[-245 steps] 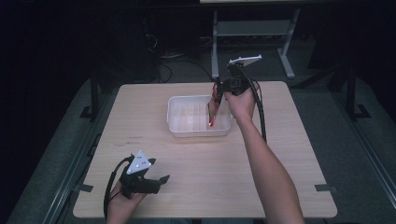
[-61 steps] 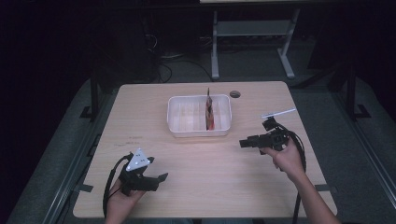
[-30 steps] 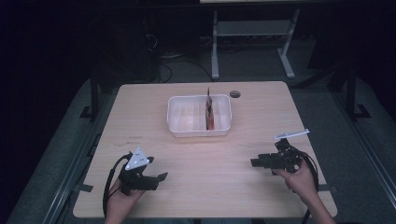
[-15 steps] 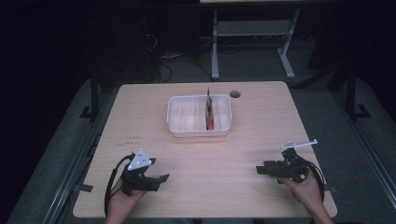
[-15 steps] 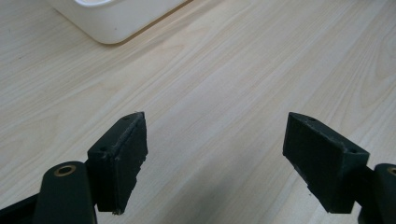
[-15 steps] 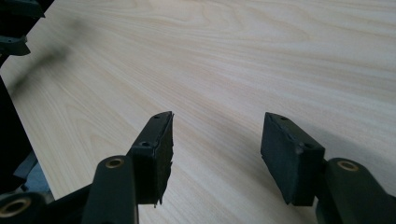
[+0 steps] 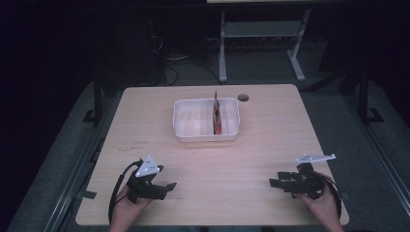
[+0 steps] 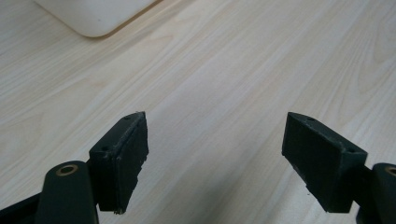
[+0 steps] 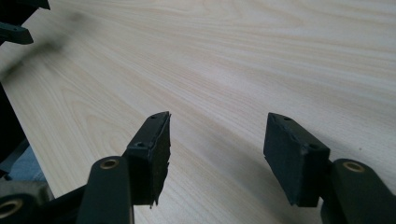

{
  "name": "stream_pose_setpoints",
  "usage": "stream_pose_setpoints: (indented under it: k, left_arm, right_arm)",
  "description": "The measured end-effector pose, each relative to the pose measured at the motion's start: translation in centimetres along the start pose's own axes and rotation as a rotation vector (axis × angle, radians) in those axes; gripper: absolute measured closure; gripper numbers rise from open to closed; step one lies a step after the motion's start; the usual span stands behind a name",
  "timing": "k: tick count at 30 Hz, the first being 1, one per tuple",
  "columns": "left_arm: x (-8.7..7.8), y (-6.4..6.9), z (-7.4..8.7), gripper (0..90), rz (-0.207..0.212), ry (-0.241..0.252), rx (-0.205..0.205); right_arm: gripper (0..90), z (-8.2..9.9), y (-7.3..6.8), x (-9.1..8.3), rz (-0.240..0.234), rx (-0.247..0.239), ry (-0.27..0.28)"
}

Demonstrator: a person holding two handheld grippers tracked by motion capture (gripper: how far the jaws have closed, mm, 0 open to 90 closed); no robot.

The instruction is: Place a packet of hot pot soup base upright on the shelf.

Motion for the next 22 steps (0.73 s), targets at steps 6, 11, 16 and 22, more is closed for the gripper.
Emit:
stream_pose_setpoints:
  k: [6,11,16,22]
  left_arm:
    - [0.18,0.10,0.11,22.5,0.011,-0.008,0.009]
    - [0.08,-0.08,0.26,22.5,0.010,-0.010,0.008]
    - [0.03,-0.12,0.32,22.8,0.008,-0.009,0.005]
    - [0.04,-0.08,0.34,23.0,0.012,-0.004,0.001]
  right_arm:
    - [39.0,0.19,0.16,-0.35,0.022,-0.012,0.034]
    - [38.5,0.28,0.11,-0.22,0.040,-0.031,0.030]
    - [38.0,0.37,-0.53,0.09,0.061,-0.083,0.013]
    - [38.0,0.34,-0.53,0.03,0.051,-0.080,0.014]
Point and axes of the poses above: each handheld gripper's, and its own axes: x roughly forward along the jaws, z roughly out of its underside, y roughly to its right, the point moved 4 cm from there along x, roughly forward along the jaws, and after that the axes turned 10 degrees about x, right-handed, at the moved point
